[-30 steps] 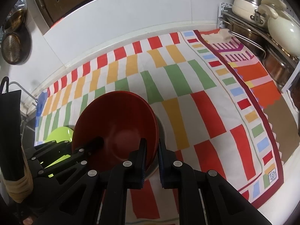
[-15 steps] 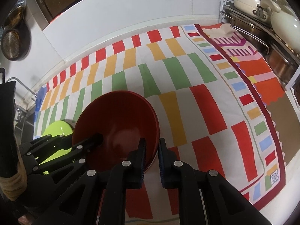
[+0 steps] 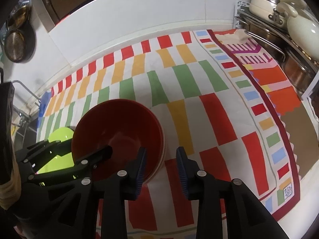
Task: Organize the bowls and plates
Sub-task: 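Lower the red bowl into the white bowl and open both grippers, then close both grippers on the rims of the stacked bowls and plates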
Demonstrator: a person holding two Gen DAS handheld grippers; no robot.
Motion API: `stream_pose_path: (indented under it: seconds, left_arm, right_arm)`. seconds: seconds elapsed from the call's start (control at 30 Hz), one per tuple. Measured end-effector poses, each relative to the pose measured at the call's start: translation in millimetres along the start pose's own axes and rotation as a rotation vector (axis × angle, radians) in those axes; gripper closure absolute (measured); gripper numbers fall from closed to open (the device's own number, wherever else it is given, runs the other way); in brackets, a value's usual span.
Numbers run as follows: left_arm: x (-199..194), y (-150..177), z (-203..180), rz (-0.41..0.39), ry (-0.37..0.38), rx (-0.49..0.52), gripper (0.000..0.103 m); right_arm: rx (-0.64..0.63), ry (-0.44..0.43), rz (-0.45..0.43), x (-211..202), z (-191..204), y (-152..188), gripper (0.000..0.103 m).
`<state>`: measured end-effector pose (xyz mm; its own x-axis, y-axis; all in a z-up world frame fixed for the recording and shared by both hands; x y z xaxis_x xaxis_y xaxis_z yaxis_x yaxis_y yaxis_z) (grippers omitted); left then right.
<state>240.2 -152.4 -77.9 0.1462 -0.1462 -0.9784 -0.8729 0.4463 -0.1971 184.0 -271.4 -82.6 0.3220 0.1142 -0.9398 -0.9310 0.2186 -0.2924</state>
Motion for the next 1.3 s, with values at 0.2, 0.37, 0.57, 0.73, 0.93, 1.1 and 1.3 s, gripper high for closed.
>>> stream_pose_path:
  seconds: [0.2, 0.37, 0.57, 0.73, 0.93, 1.1, 1.3]
  left_arm:
    - [-13, 1, 7, -0.039, -0.008, -0.005, 0.039]
    - [-23, 2, 14, -0.065, -0.039, -0.004, 0.039]
    - [-22, 0, 34, -0.067, -0.066, -0.058, 0.039]
    - [-6, -2, 38, -0.017, -0.050, -0.072, 0.039]
    - [10, -7, 38, 0.024, -0.053, -0.084, 0.040]
    - [22, -11, 37, 0.065, -0.048, -0.089, 0.049]
    - [36, -12, 36, 0.117, -0.004, -0.097, 0.061]
  right_arm:
    - [0.007, -0.010, -0.036, -11, -1, -1, 0.070]
    - [-0.003, -0.019, -0.055, -16, 2, -1, 0.070]
    - [0.001, -0.016, -0.067, -17, 7, -4, 0.060]
    - [0.011, -0.001, -0.059, -9, 9, -11, 0.057]
    - [0.038, -0.028, -0.004, 12, 3, -14, 0.057]
    - [0.062, -0.035, 0.036, 27, -2, -18, 0.057]
    - [0.075, -0.063, 0.082, 40, -4, -17, 0.058]
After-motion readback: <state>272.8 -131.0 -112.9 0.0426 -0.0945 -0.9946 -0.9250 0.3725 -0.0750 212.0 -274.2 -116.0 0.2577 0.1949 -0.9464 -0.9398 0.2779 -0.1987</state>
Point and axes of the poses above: each gripper's, at about its wrist camera, not at the fingertips, and x roughly the way its jaws point, z to its left, y to its underside, the point moved 1 cm from there along x, roughly the way its jaws point, and after that the axes turned 14 degrees about z, right-handed, at the moved point
